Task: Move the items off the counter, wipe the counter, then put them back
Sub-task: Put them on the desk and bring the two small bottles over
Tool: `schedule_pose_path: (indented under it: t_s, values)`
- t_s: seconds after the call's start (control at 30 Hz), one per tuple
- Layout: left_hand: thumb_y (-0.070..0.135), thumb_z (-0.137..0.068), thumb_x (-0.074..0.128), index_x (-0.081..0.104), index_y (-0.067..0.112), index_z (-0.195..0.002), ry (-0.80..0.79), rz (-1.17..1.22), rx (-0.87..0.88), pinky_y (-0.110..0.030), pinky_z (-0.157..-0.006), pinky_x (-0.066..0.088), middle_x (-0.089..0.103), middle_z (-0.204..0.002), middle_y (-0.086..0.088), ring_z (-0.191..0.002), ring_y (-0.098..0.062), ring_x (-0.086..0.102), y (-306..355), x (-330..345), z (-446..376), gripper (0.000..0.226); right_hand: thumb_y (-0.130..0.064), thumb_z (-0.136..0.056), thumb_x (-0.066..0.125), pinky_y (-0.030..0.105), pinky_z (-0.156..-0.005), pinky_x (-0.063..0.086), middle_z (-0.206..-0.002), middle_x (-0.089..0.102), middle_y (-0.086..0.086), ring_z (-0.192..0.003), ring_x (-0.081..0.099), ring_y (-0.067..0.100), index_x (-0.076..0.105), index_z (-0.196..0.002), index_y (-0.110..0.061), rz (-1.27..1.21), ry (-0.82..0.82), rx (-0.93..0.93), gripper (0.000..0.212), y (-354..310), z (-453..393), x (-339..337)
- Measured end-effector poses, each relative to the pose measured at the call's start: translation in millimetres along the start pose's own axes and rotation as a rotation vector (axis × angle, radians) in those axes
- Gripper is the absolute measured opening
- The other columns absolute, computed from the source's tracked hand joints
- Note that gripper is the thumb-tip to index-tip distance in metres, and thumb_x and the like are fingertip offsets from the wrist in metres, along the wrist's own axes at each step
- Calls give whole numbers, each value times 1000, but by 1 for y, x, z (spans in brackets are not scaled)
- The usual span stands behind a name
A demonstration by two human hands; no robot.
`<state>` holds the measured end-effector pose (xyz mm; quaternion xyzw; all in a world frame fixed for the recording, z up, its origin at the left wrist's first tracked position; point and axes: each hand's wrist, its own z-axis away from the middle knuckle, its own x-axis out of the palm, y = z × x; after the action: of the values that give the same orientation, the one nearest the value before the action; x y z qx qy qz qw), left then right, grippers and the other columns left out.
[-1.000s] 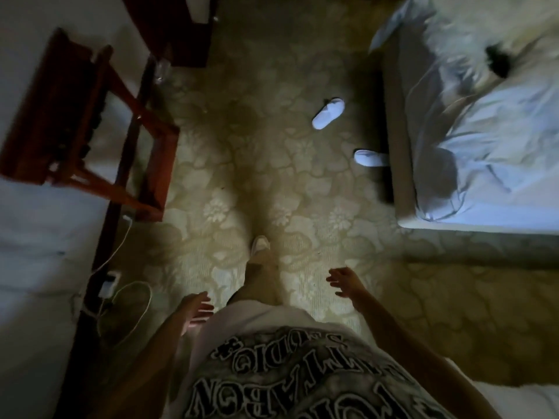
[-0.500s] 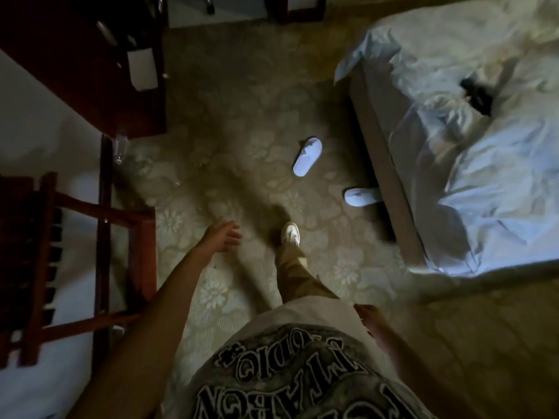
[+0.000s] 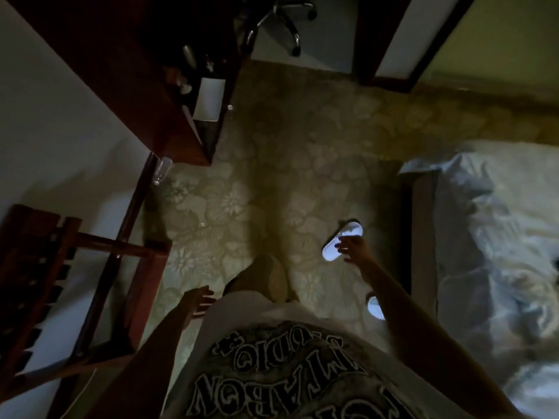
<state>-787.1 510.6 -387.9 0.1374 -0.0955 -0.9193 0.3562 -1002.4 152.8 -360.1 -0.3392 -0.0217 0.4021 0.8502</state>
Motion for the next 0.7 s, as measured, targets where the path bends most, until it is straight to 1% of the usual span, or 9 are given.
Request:
schedule_pose_path:
  t_s: [0.1,0.17,0.23,0.3,0.33,0.47,0.57,0.63,0.7]
  values:
    - [32,-101,47,60,0,-118,-31,-6,-41,-39,-89,40,62,-115,-18,-96,-29,58,66,9,-32,39,-19,-95,52,38,-84,49,-97,64,6,-85,61,20,58,-110,-13,11,7,-13,18,-59,-44,-5]
    - [30,-101,47,59,-3,-123,-48,-20,-64,-40,-91,38,61,-120,-20,-101,-29,54,125,18,-61,42,-20,-97,49,31,-72,49,-103,63,11,-82,61,19,56,-111,-12,-25,6,73,18,-75,-79,-10]
    - [29,-101,49,60,-4,-123,-46,-79,-61,-41,-93,40,60,-129,-22,-101,-29,54,200,24,-82,41,-17,-100,43,24,-60,39,-92,65,14,-72,58,16,56,-101,-9,-84,20,211,15,-92,-99,-14]
    - [30,-100,50,61,-2,-119,-85,-123,-4,-42,-93,44,62,-126,-21,-98,-31,59,278,31,-87,39,-17,-99,45,24,-59,37,-76,67,10,-68,56,19,57,-92,-9,-110,74,289,17,-107,-109,-16]
    - [30,-99,50,62,0,-116,-106,-153,42,-40,-89,47,64,-123,-20,-94,-30,62,330,36,-93,36,-17,-99,46,25,-60,39,-77,66,10,-69,56,20,58,-91,-9,-141,109,306,17,-122,-118,-18]
    - [29,-101,47,60,2,-121,-108,-214,240,-31,-71,50,65,-114,-16,-81,-22,64,489,49,-99,37,-11,-98,47,28,-67,43,-102,64,22,-77,56,25,65,-101,1,-136,167,300,22,-166,-148,-19]
    - [28,-103,41,56,1,-127,-139,-231,320,-29,-70,47,63,-117,-16,-82,-20,63,593,60,-105,39,-13,-96,51,20,-59,43,-97,59,12,-70,57,14,59,-119,3,-162,188,271,29,-220,-184,-19]
    - [26,-104,39,54,2,-124,-191,-240,313,-29,-70,46,60,-125,-21,-84,-21,62,639,68,-107,36,-13,-98,49,21,-54,44,-89,61,13,-62,60,12,54,-121,6,-225,147,255,30,-263,-223,-15]
    - [28,-103,42,55,-1,-123,-144,-177,336,-30,-71,48,61,-126,-22,-88,-26,63,685,72,-113,38,-16,-99,47,25,-56,42,-96,63,19,-68,60,16,54,-117,1,-205,100,205,25,-329,-278,-13]
